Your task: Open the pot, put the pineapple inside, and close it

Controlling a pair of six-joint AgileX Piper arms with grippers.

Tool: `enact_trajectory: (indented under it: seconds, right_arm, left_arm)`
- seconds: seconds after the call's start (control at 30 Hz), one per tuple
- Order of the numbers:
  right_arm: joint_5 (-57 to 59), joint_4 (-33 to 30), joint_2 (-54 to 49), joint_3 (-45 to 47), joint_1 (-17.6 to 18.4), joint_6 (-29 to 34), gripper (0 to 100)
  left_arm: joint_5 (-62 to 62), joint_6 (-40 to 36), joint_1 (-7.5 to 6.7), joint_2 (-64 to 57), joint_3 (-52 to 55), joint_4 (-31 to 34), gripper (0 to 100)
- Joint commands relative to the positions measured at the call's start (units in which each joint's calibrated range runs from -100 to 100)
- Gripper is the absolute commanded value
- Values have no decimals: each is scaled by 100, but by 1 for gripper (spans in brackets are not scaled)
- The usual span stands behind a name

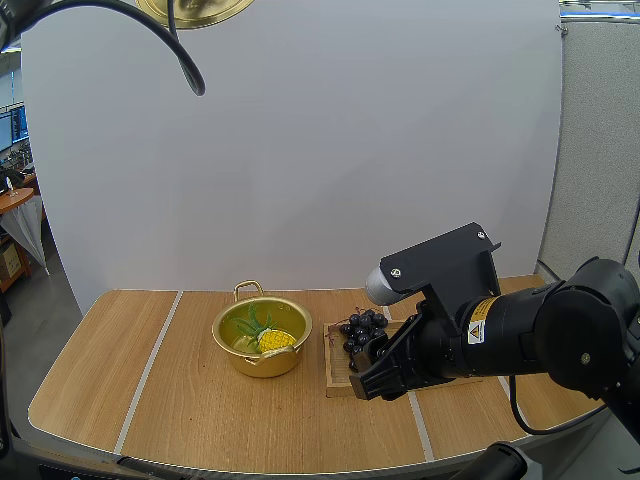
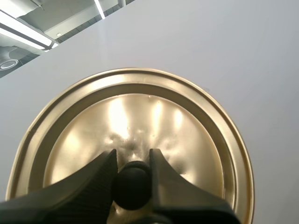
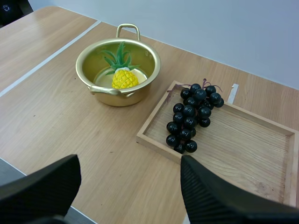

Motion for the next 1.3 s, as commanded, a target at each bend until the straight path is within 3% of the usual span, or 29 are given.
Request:
enact_trajectory:
  seconds: [0.0,0.07,0.1,0.13,0.2,0.43,0.67,1.27]
  right_arm:
    - [-7,-85,-57,18,-23,-52,100]
    - [-7,-59,-57,18,-23,-52,67]
    - [-7,-22,-57,18,-23,-52,57]
    - [-7,-22,-57,18,-23,-52,35]
    - [-7,-22,-57,18,-23,-52,0]
    - [-497,-43,-57,18,-23,-52,0]
    - [-741,-562,-57,3,-23,-52,0]
    - [-738,-460,-57,3,-23,-52,0]
  left_arm:
    - [-187,-22,-14,-34,-48,-10,0]
    - [-187,-22,-14,-34,-48,-10,0]
    - [-187,-22,-14,-34,-48,-10,0]
    - [-187,-22,-14,-34,-48,-10,0]
    - [-187,-22,-14,-34,-48,-10,0]
    - [-187,-22,-14,-34,-48,-10,0]
    - [-187,-22,-14,-34,-48,-10,0]
    - [-188,-22,-14,-34,-48,-51,0]
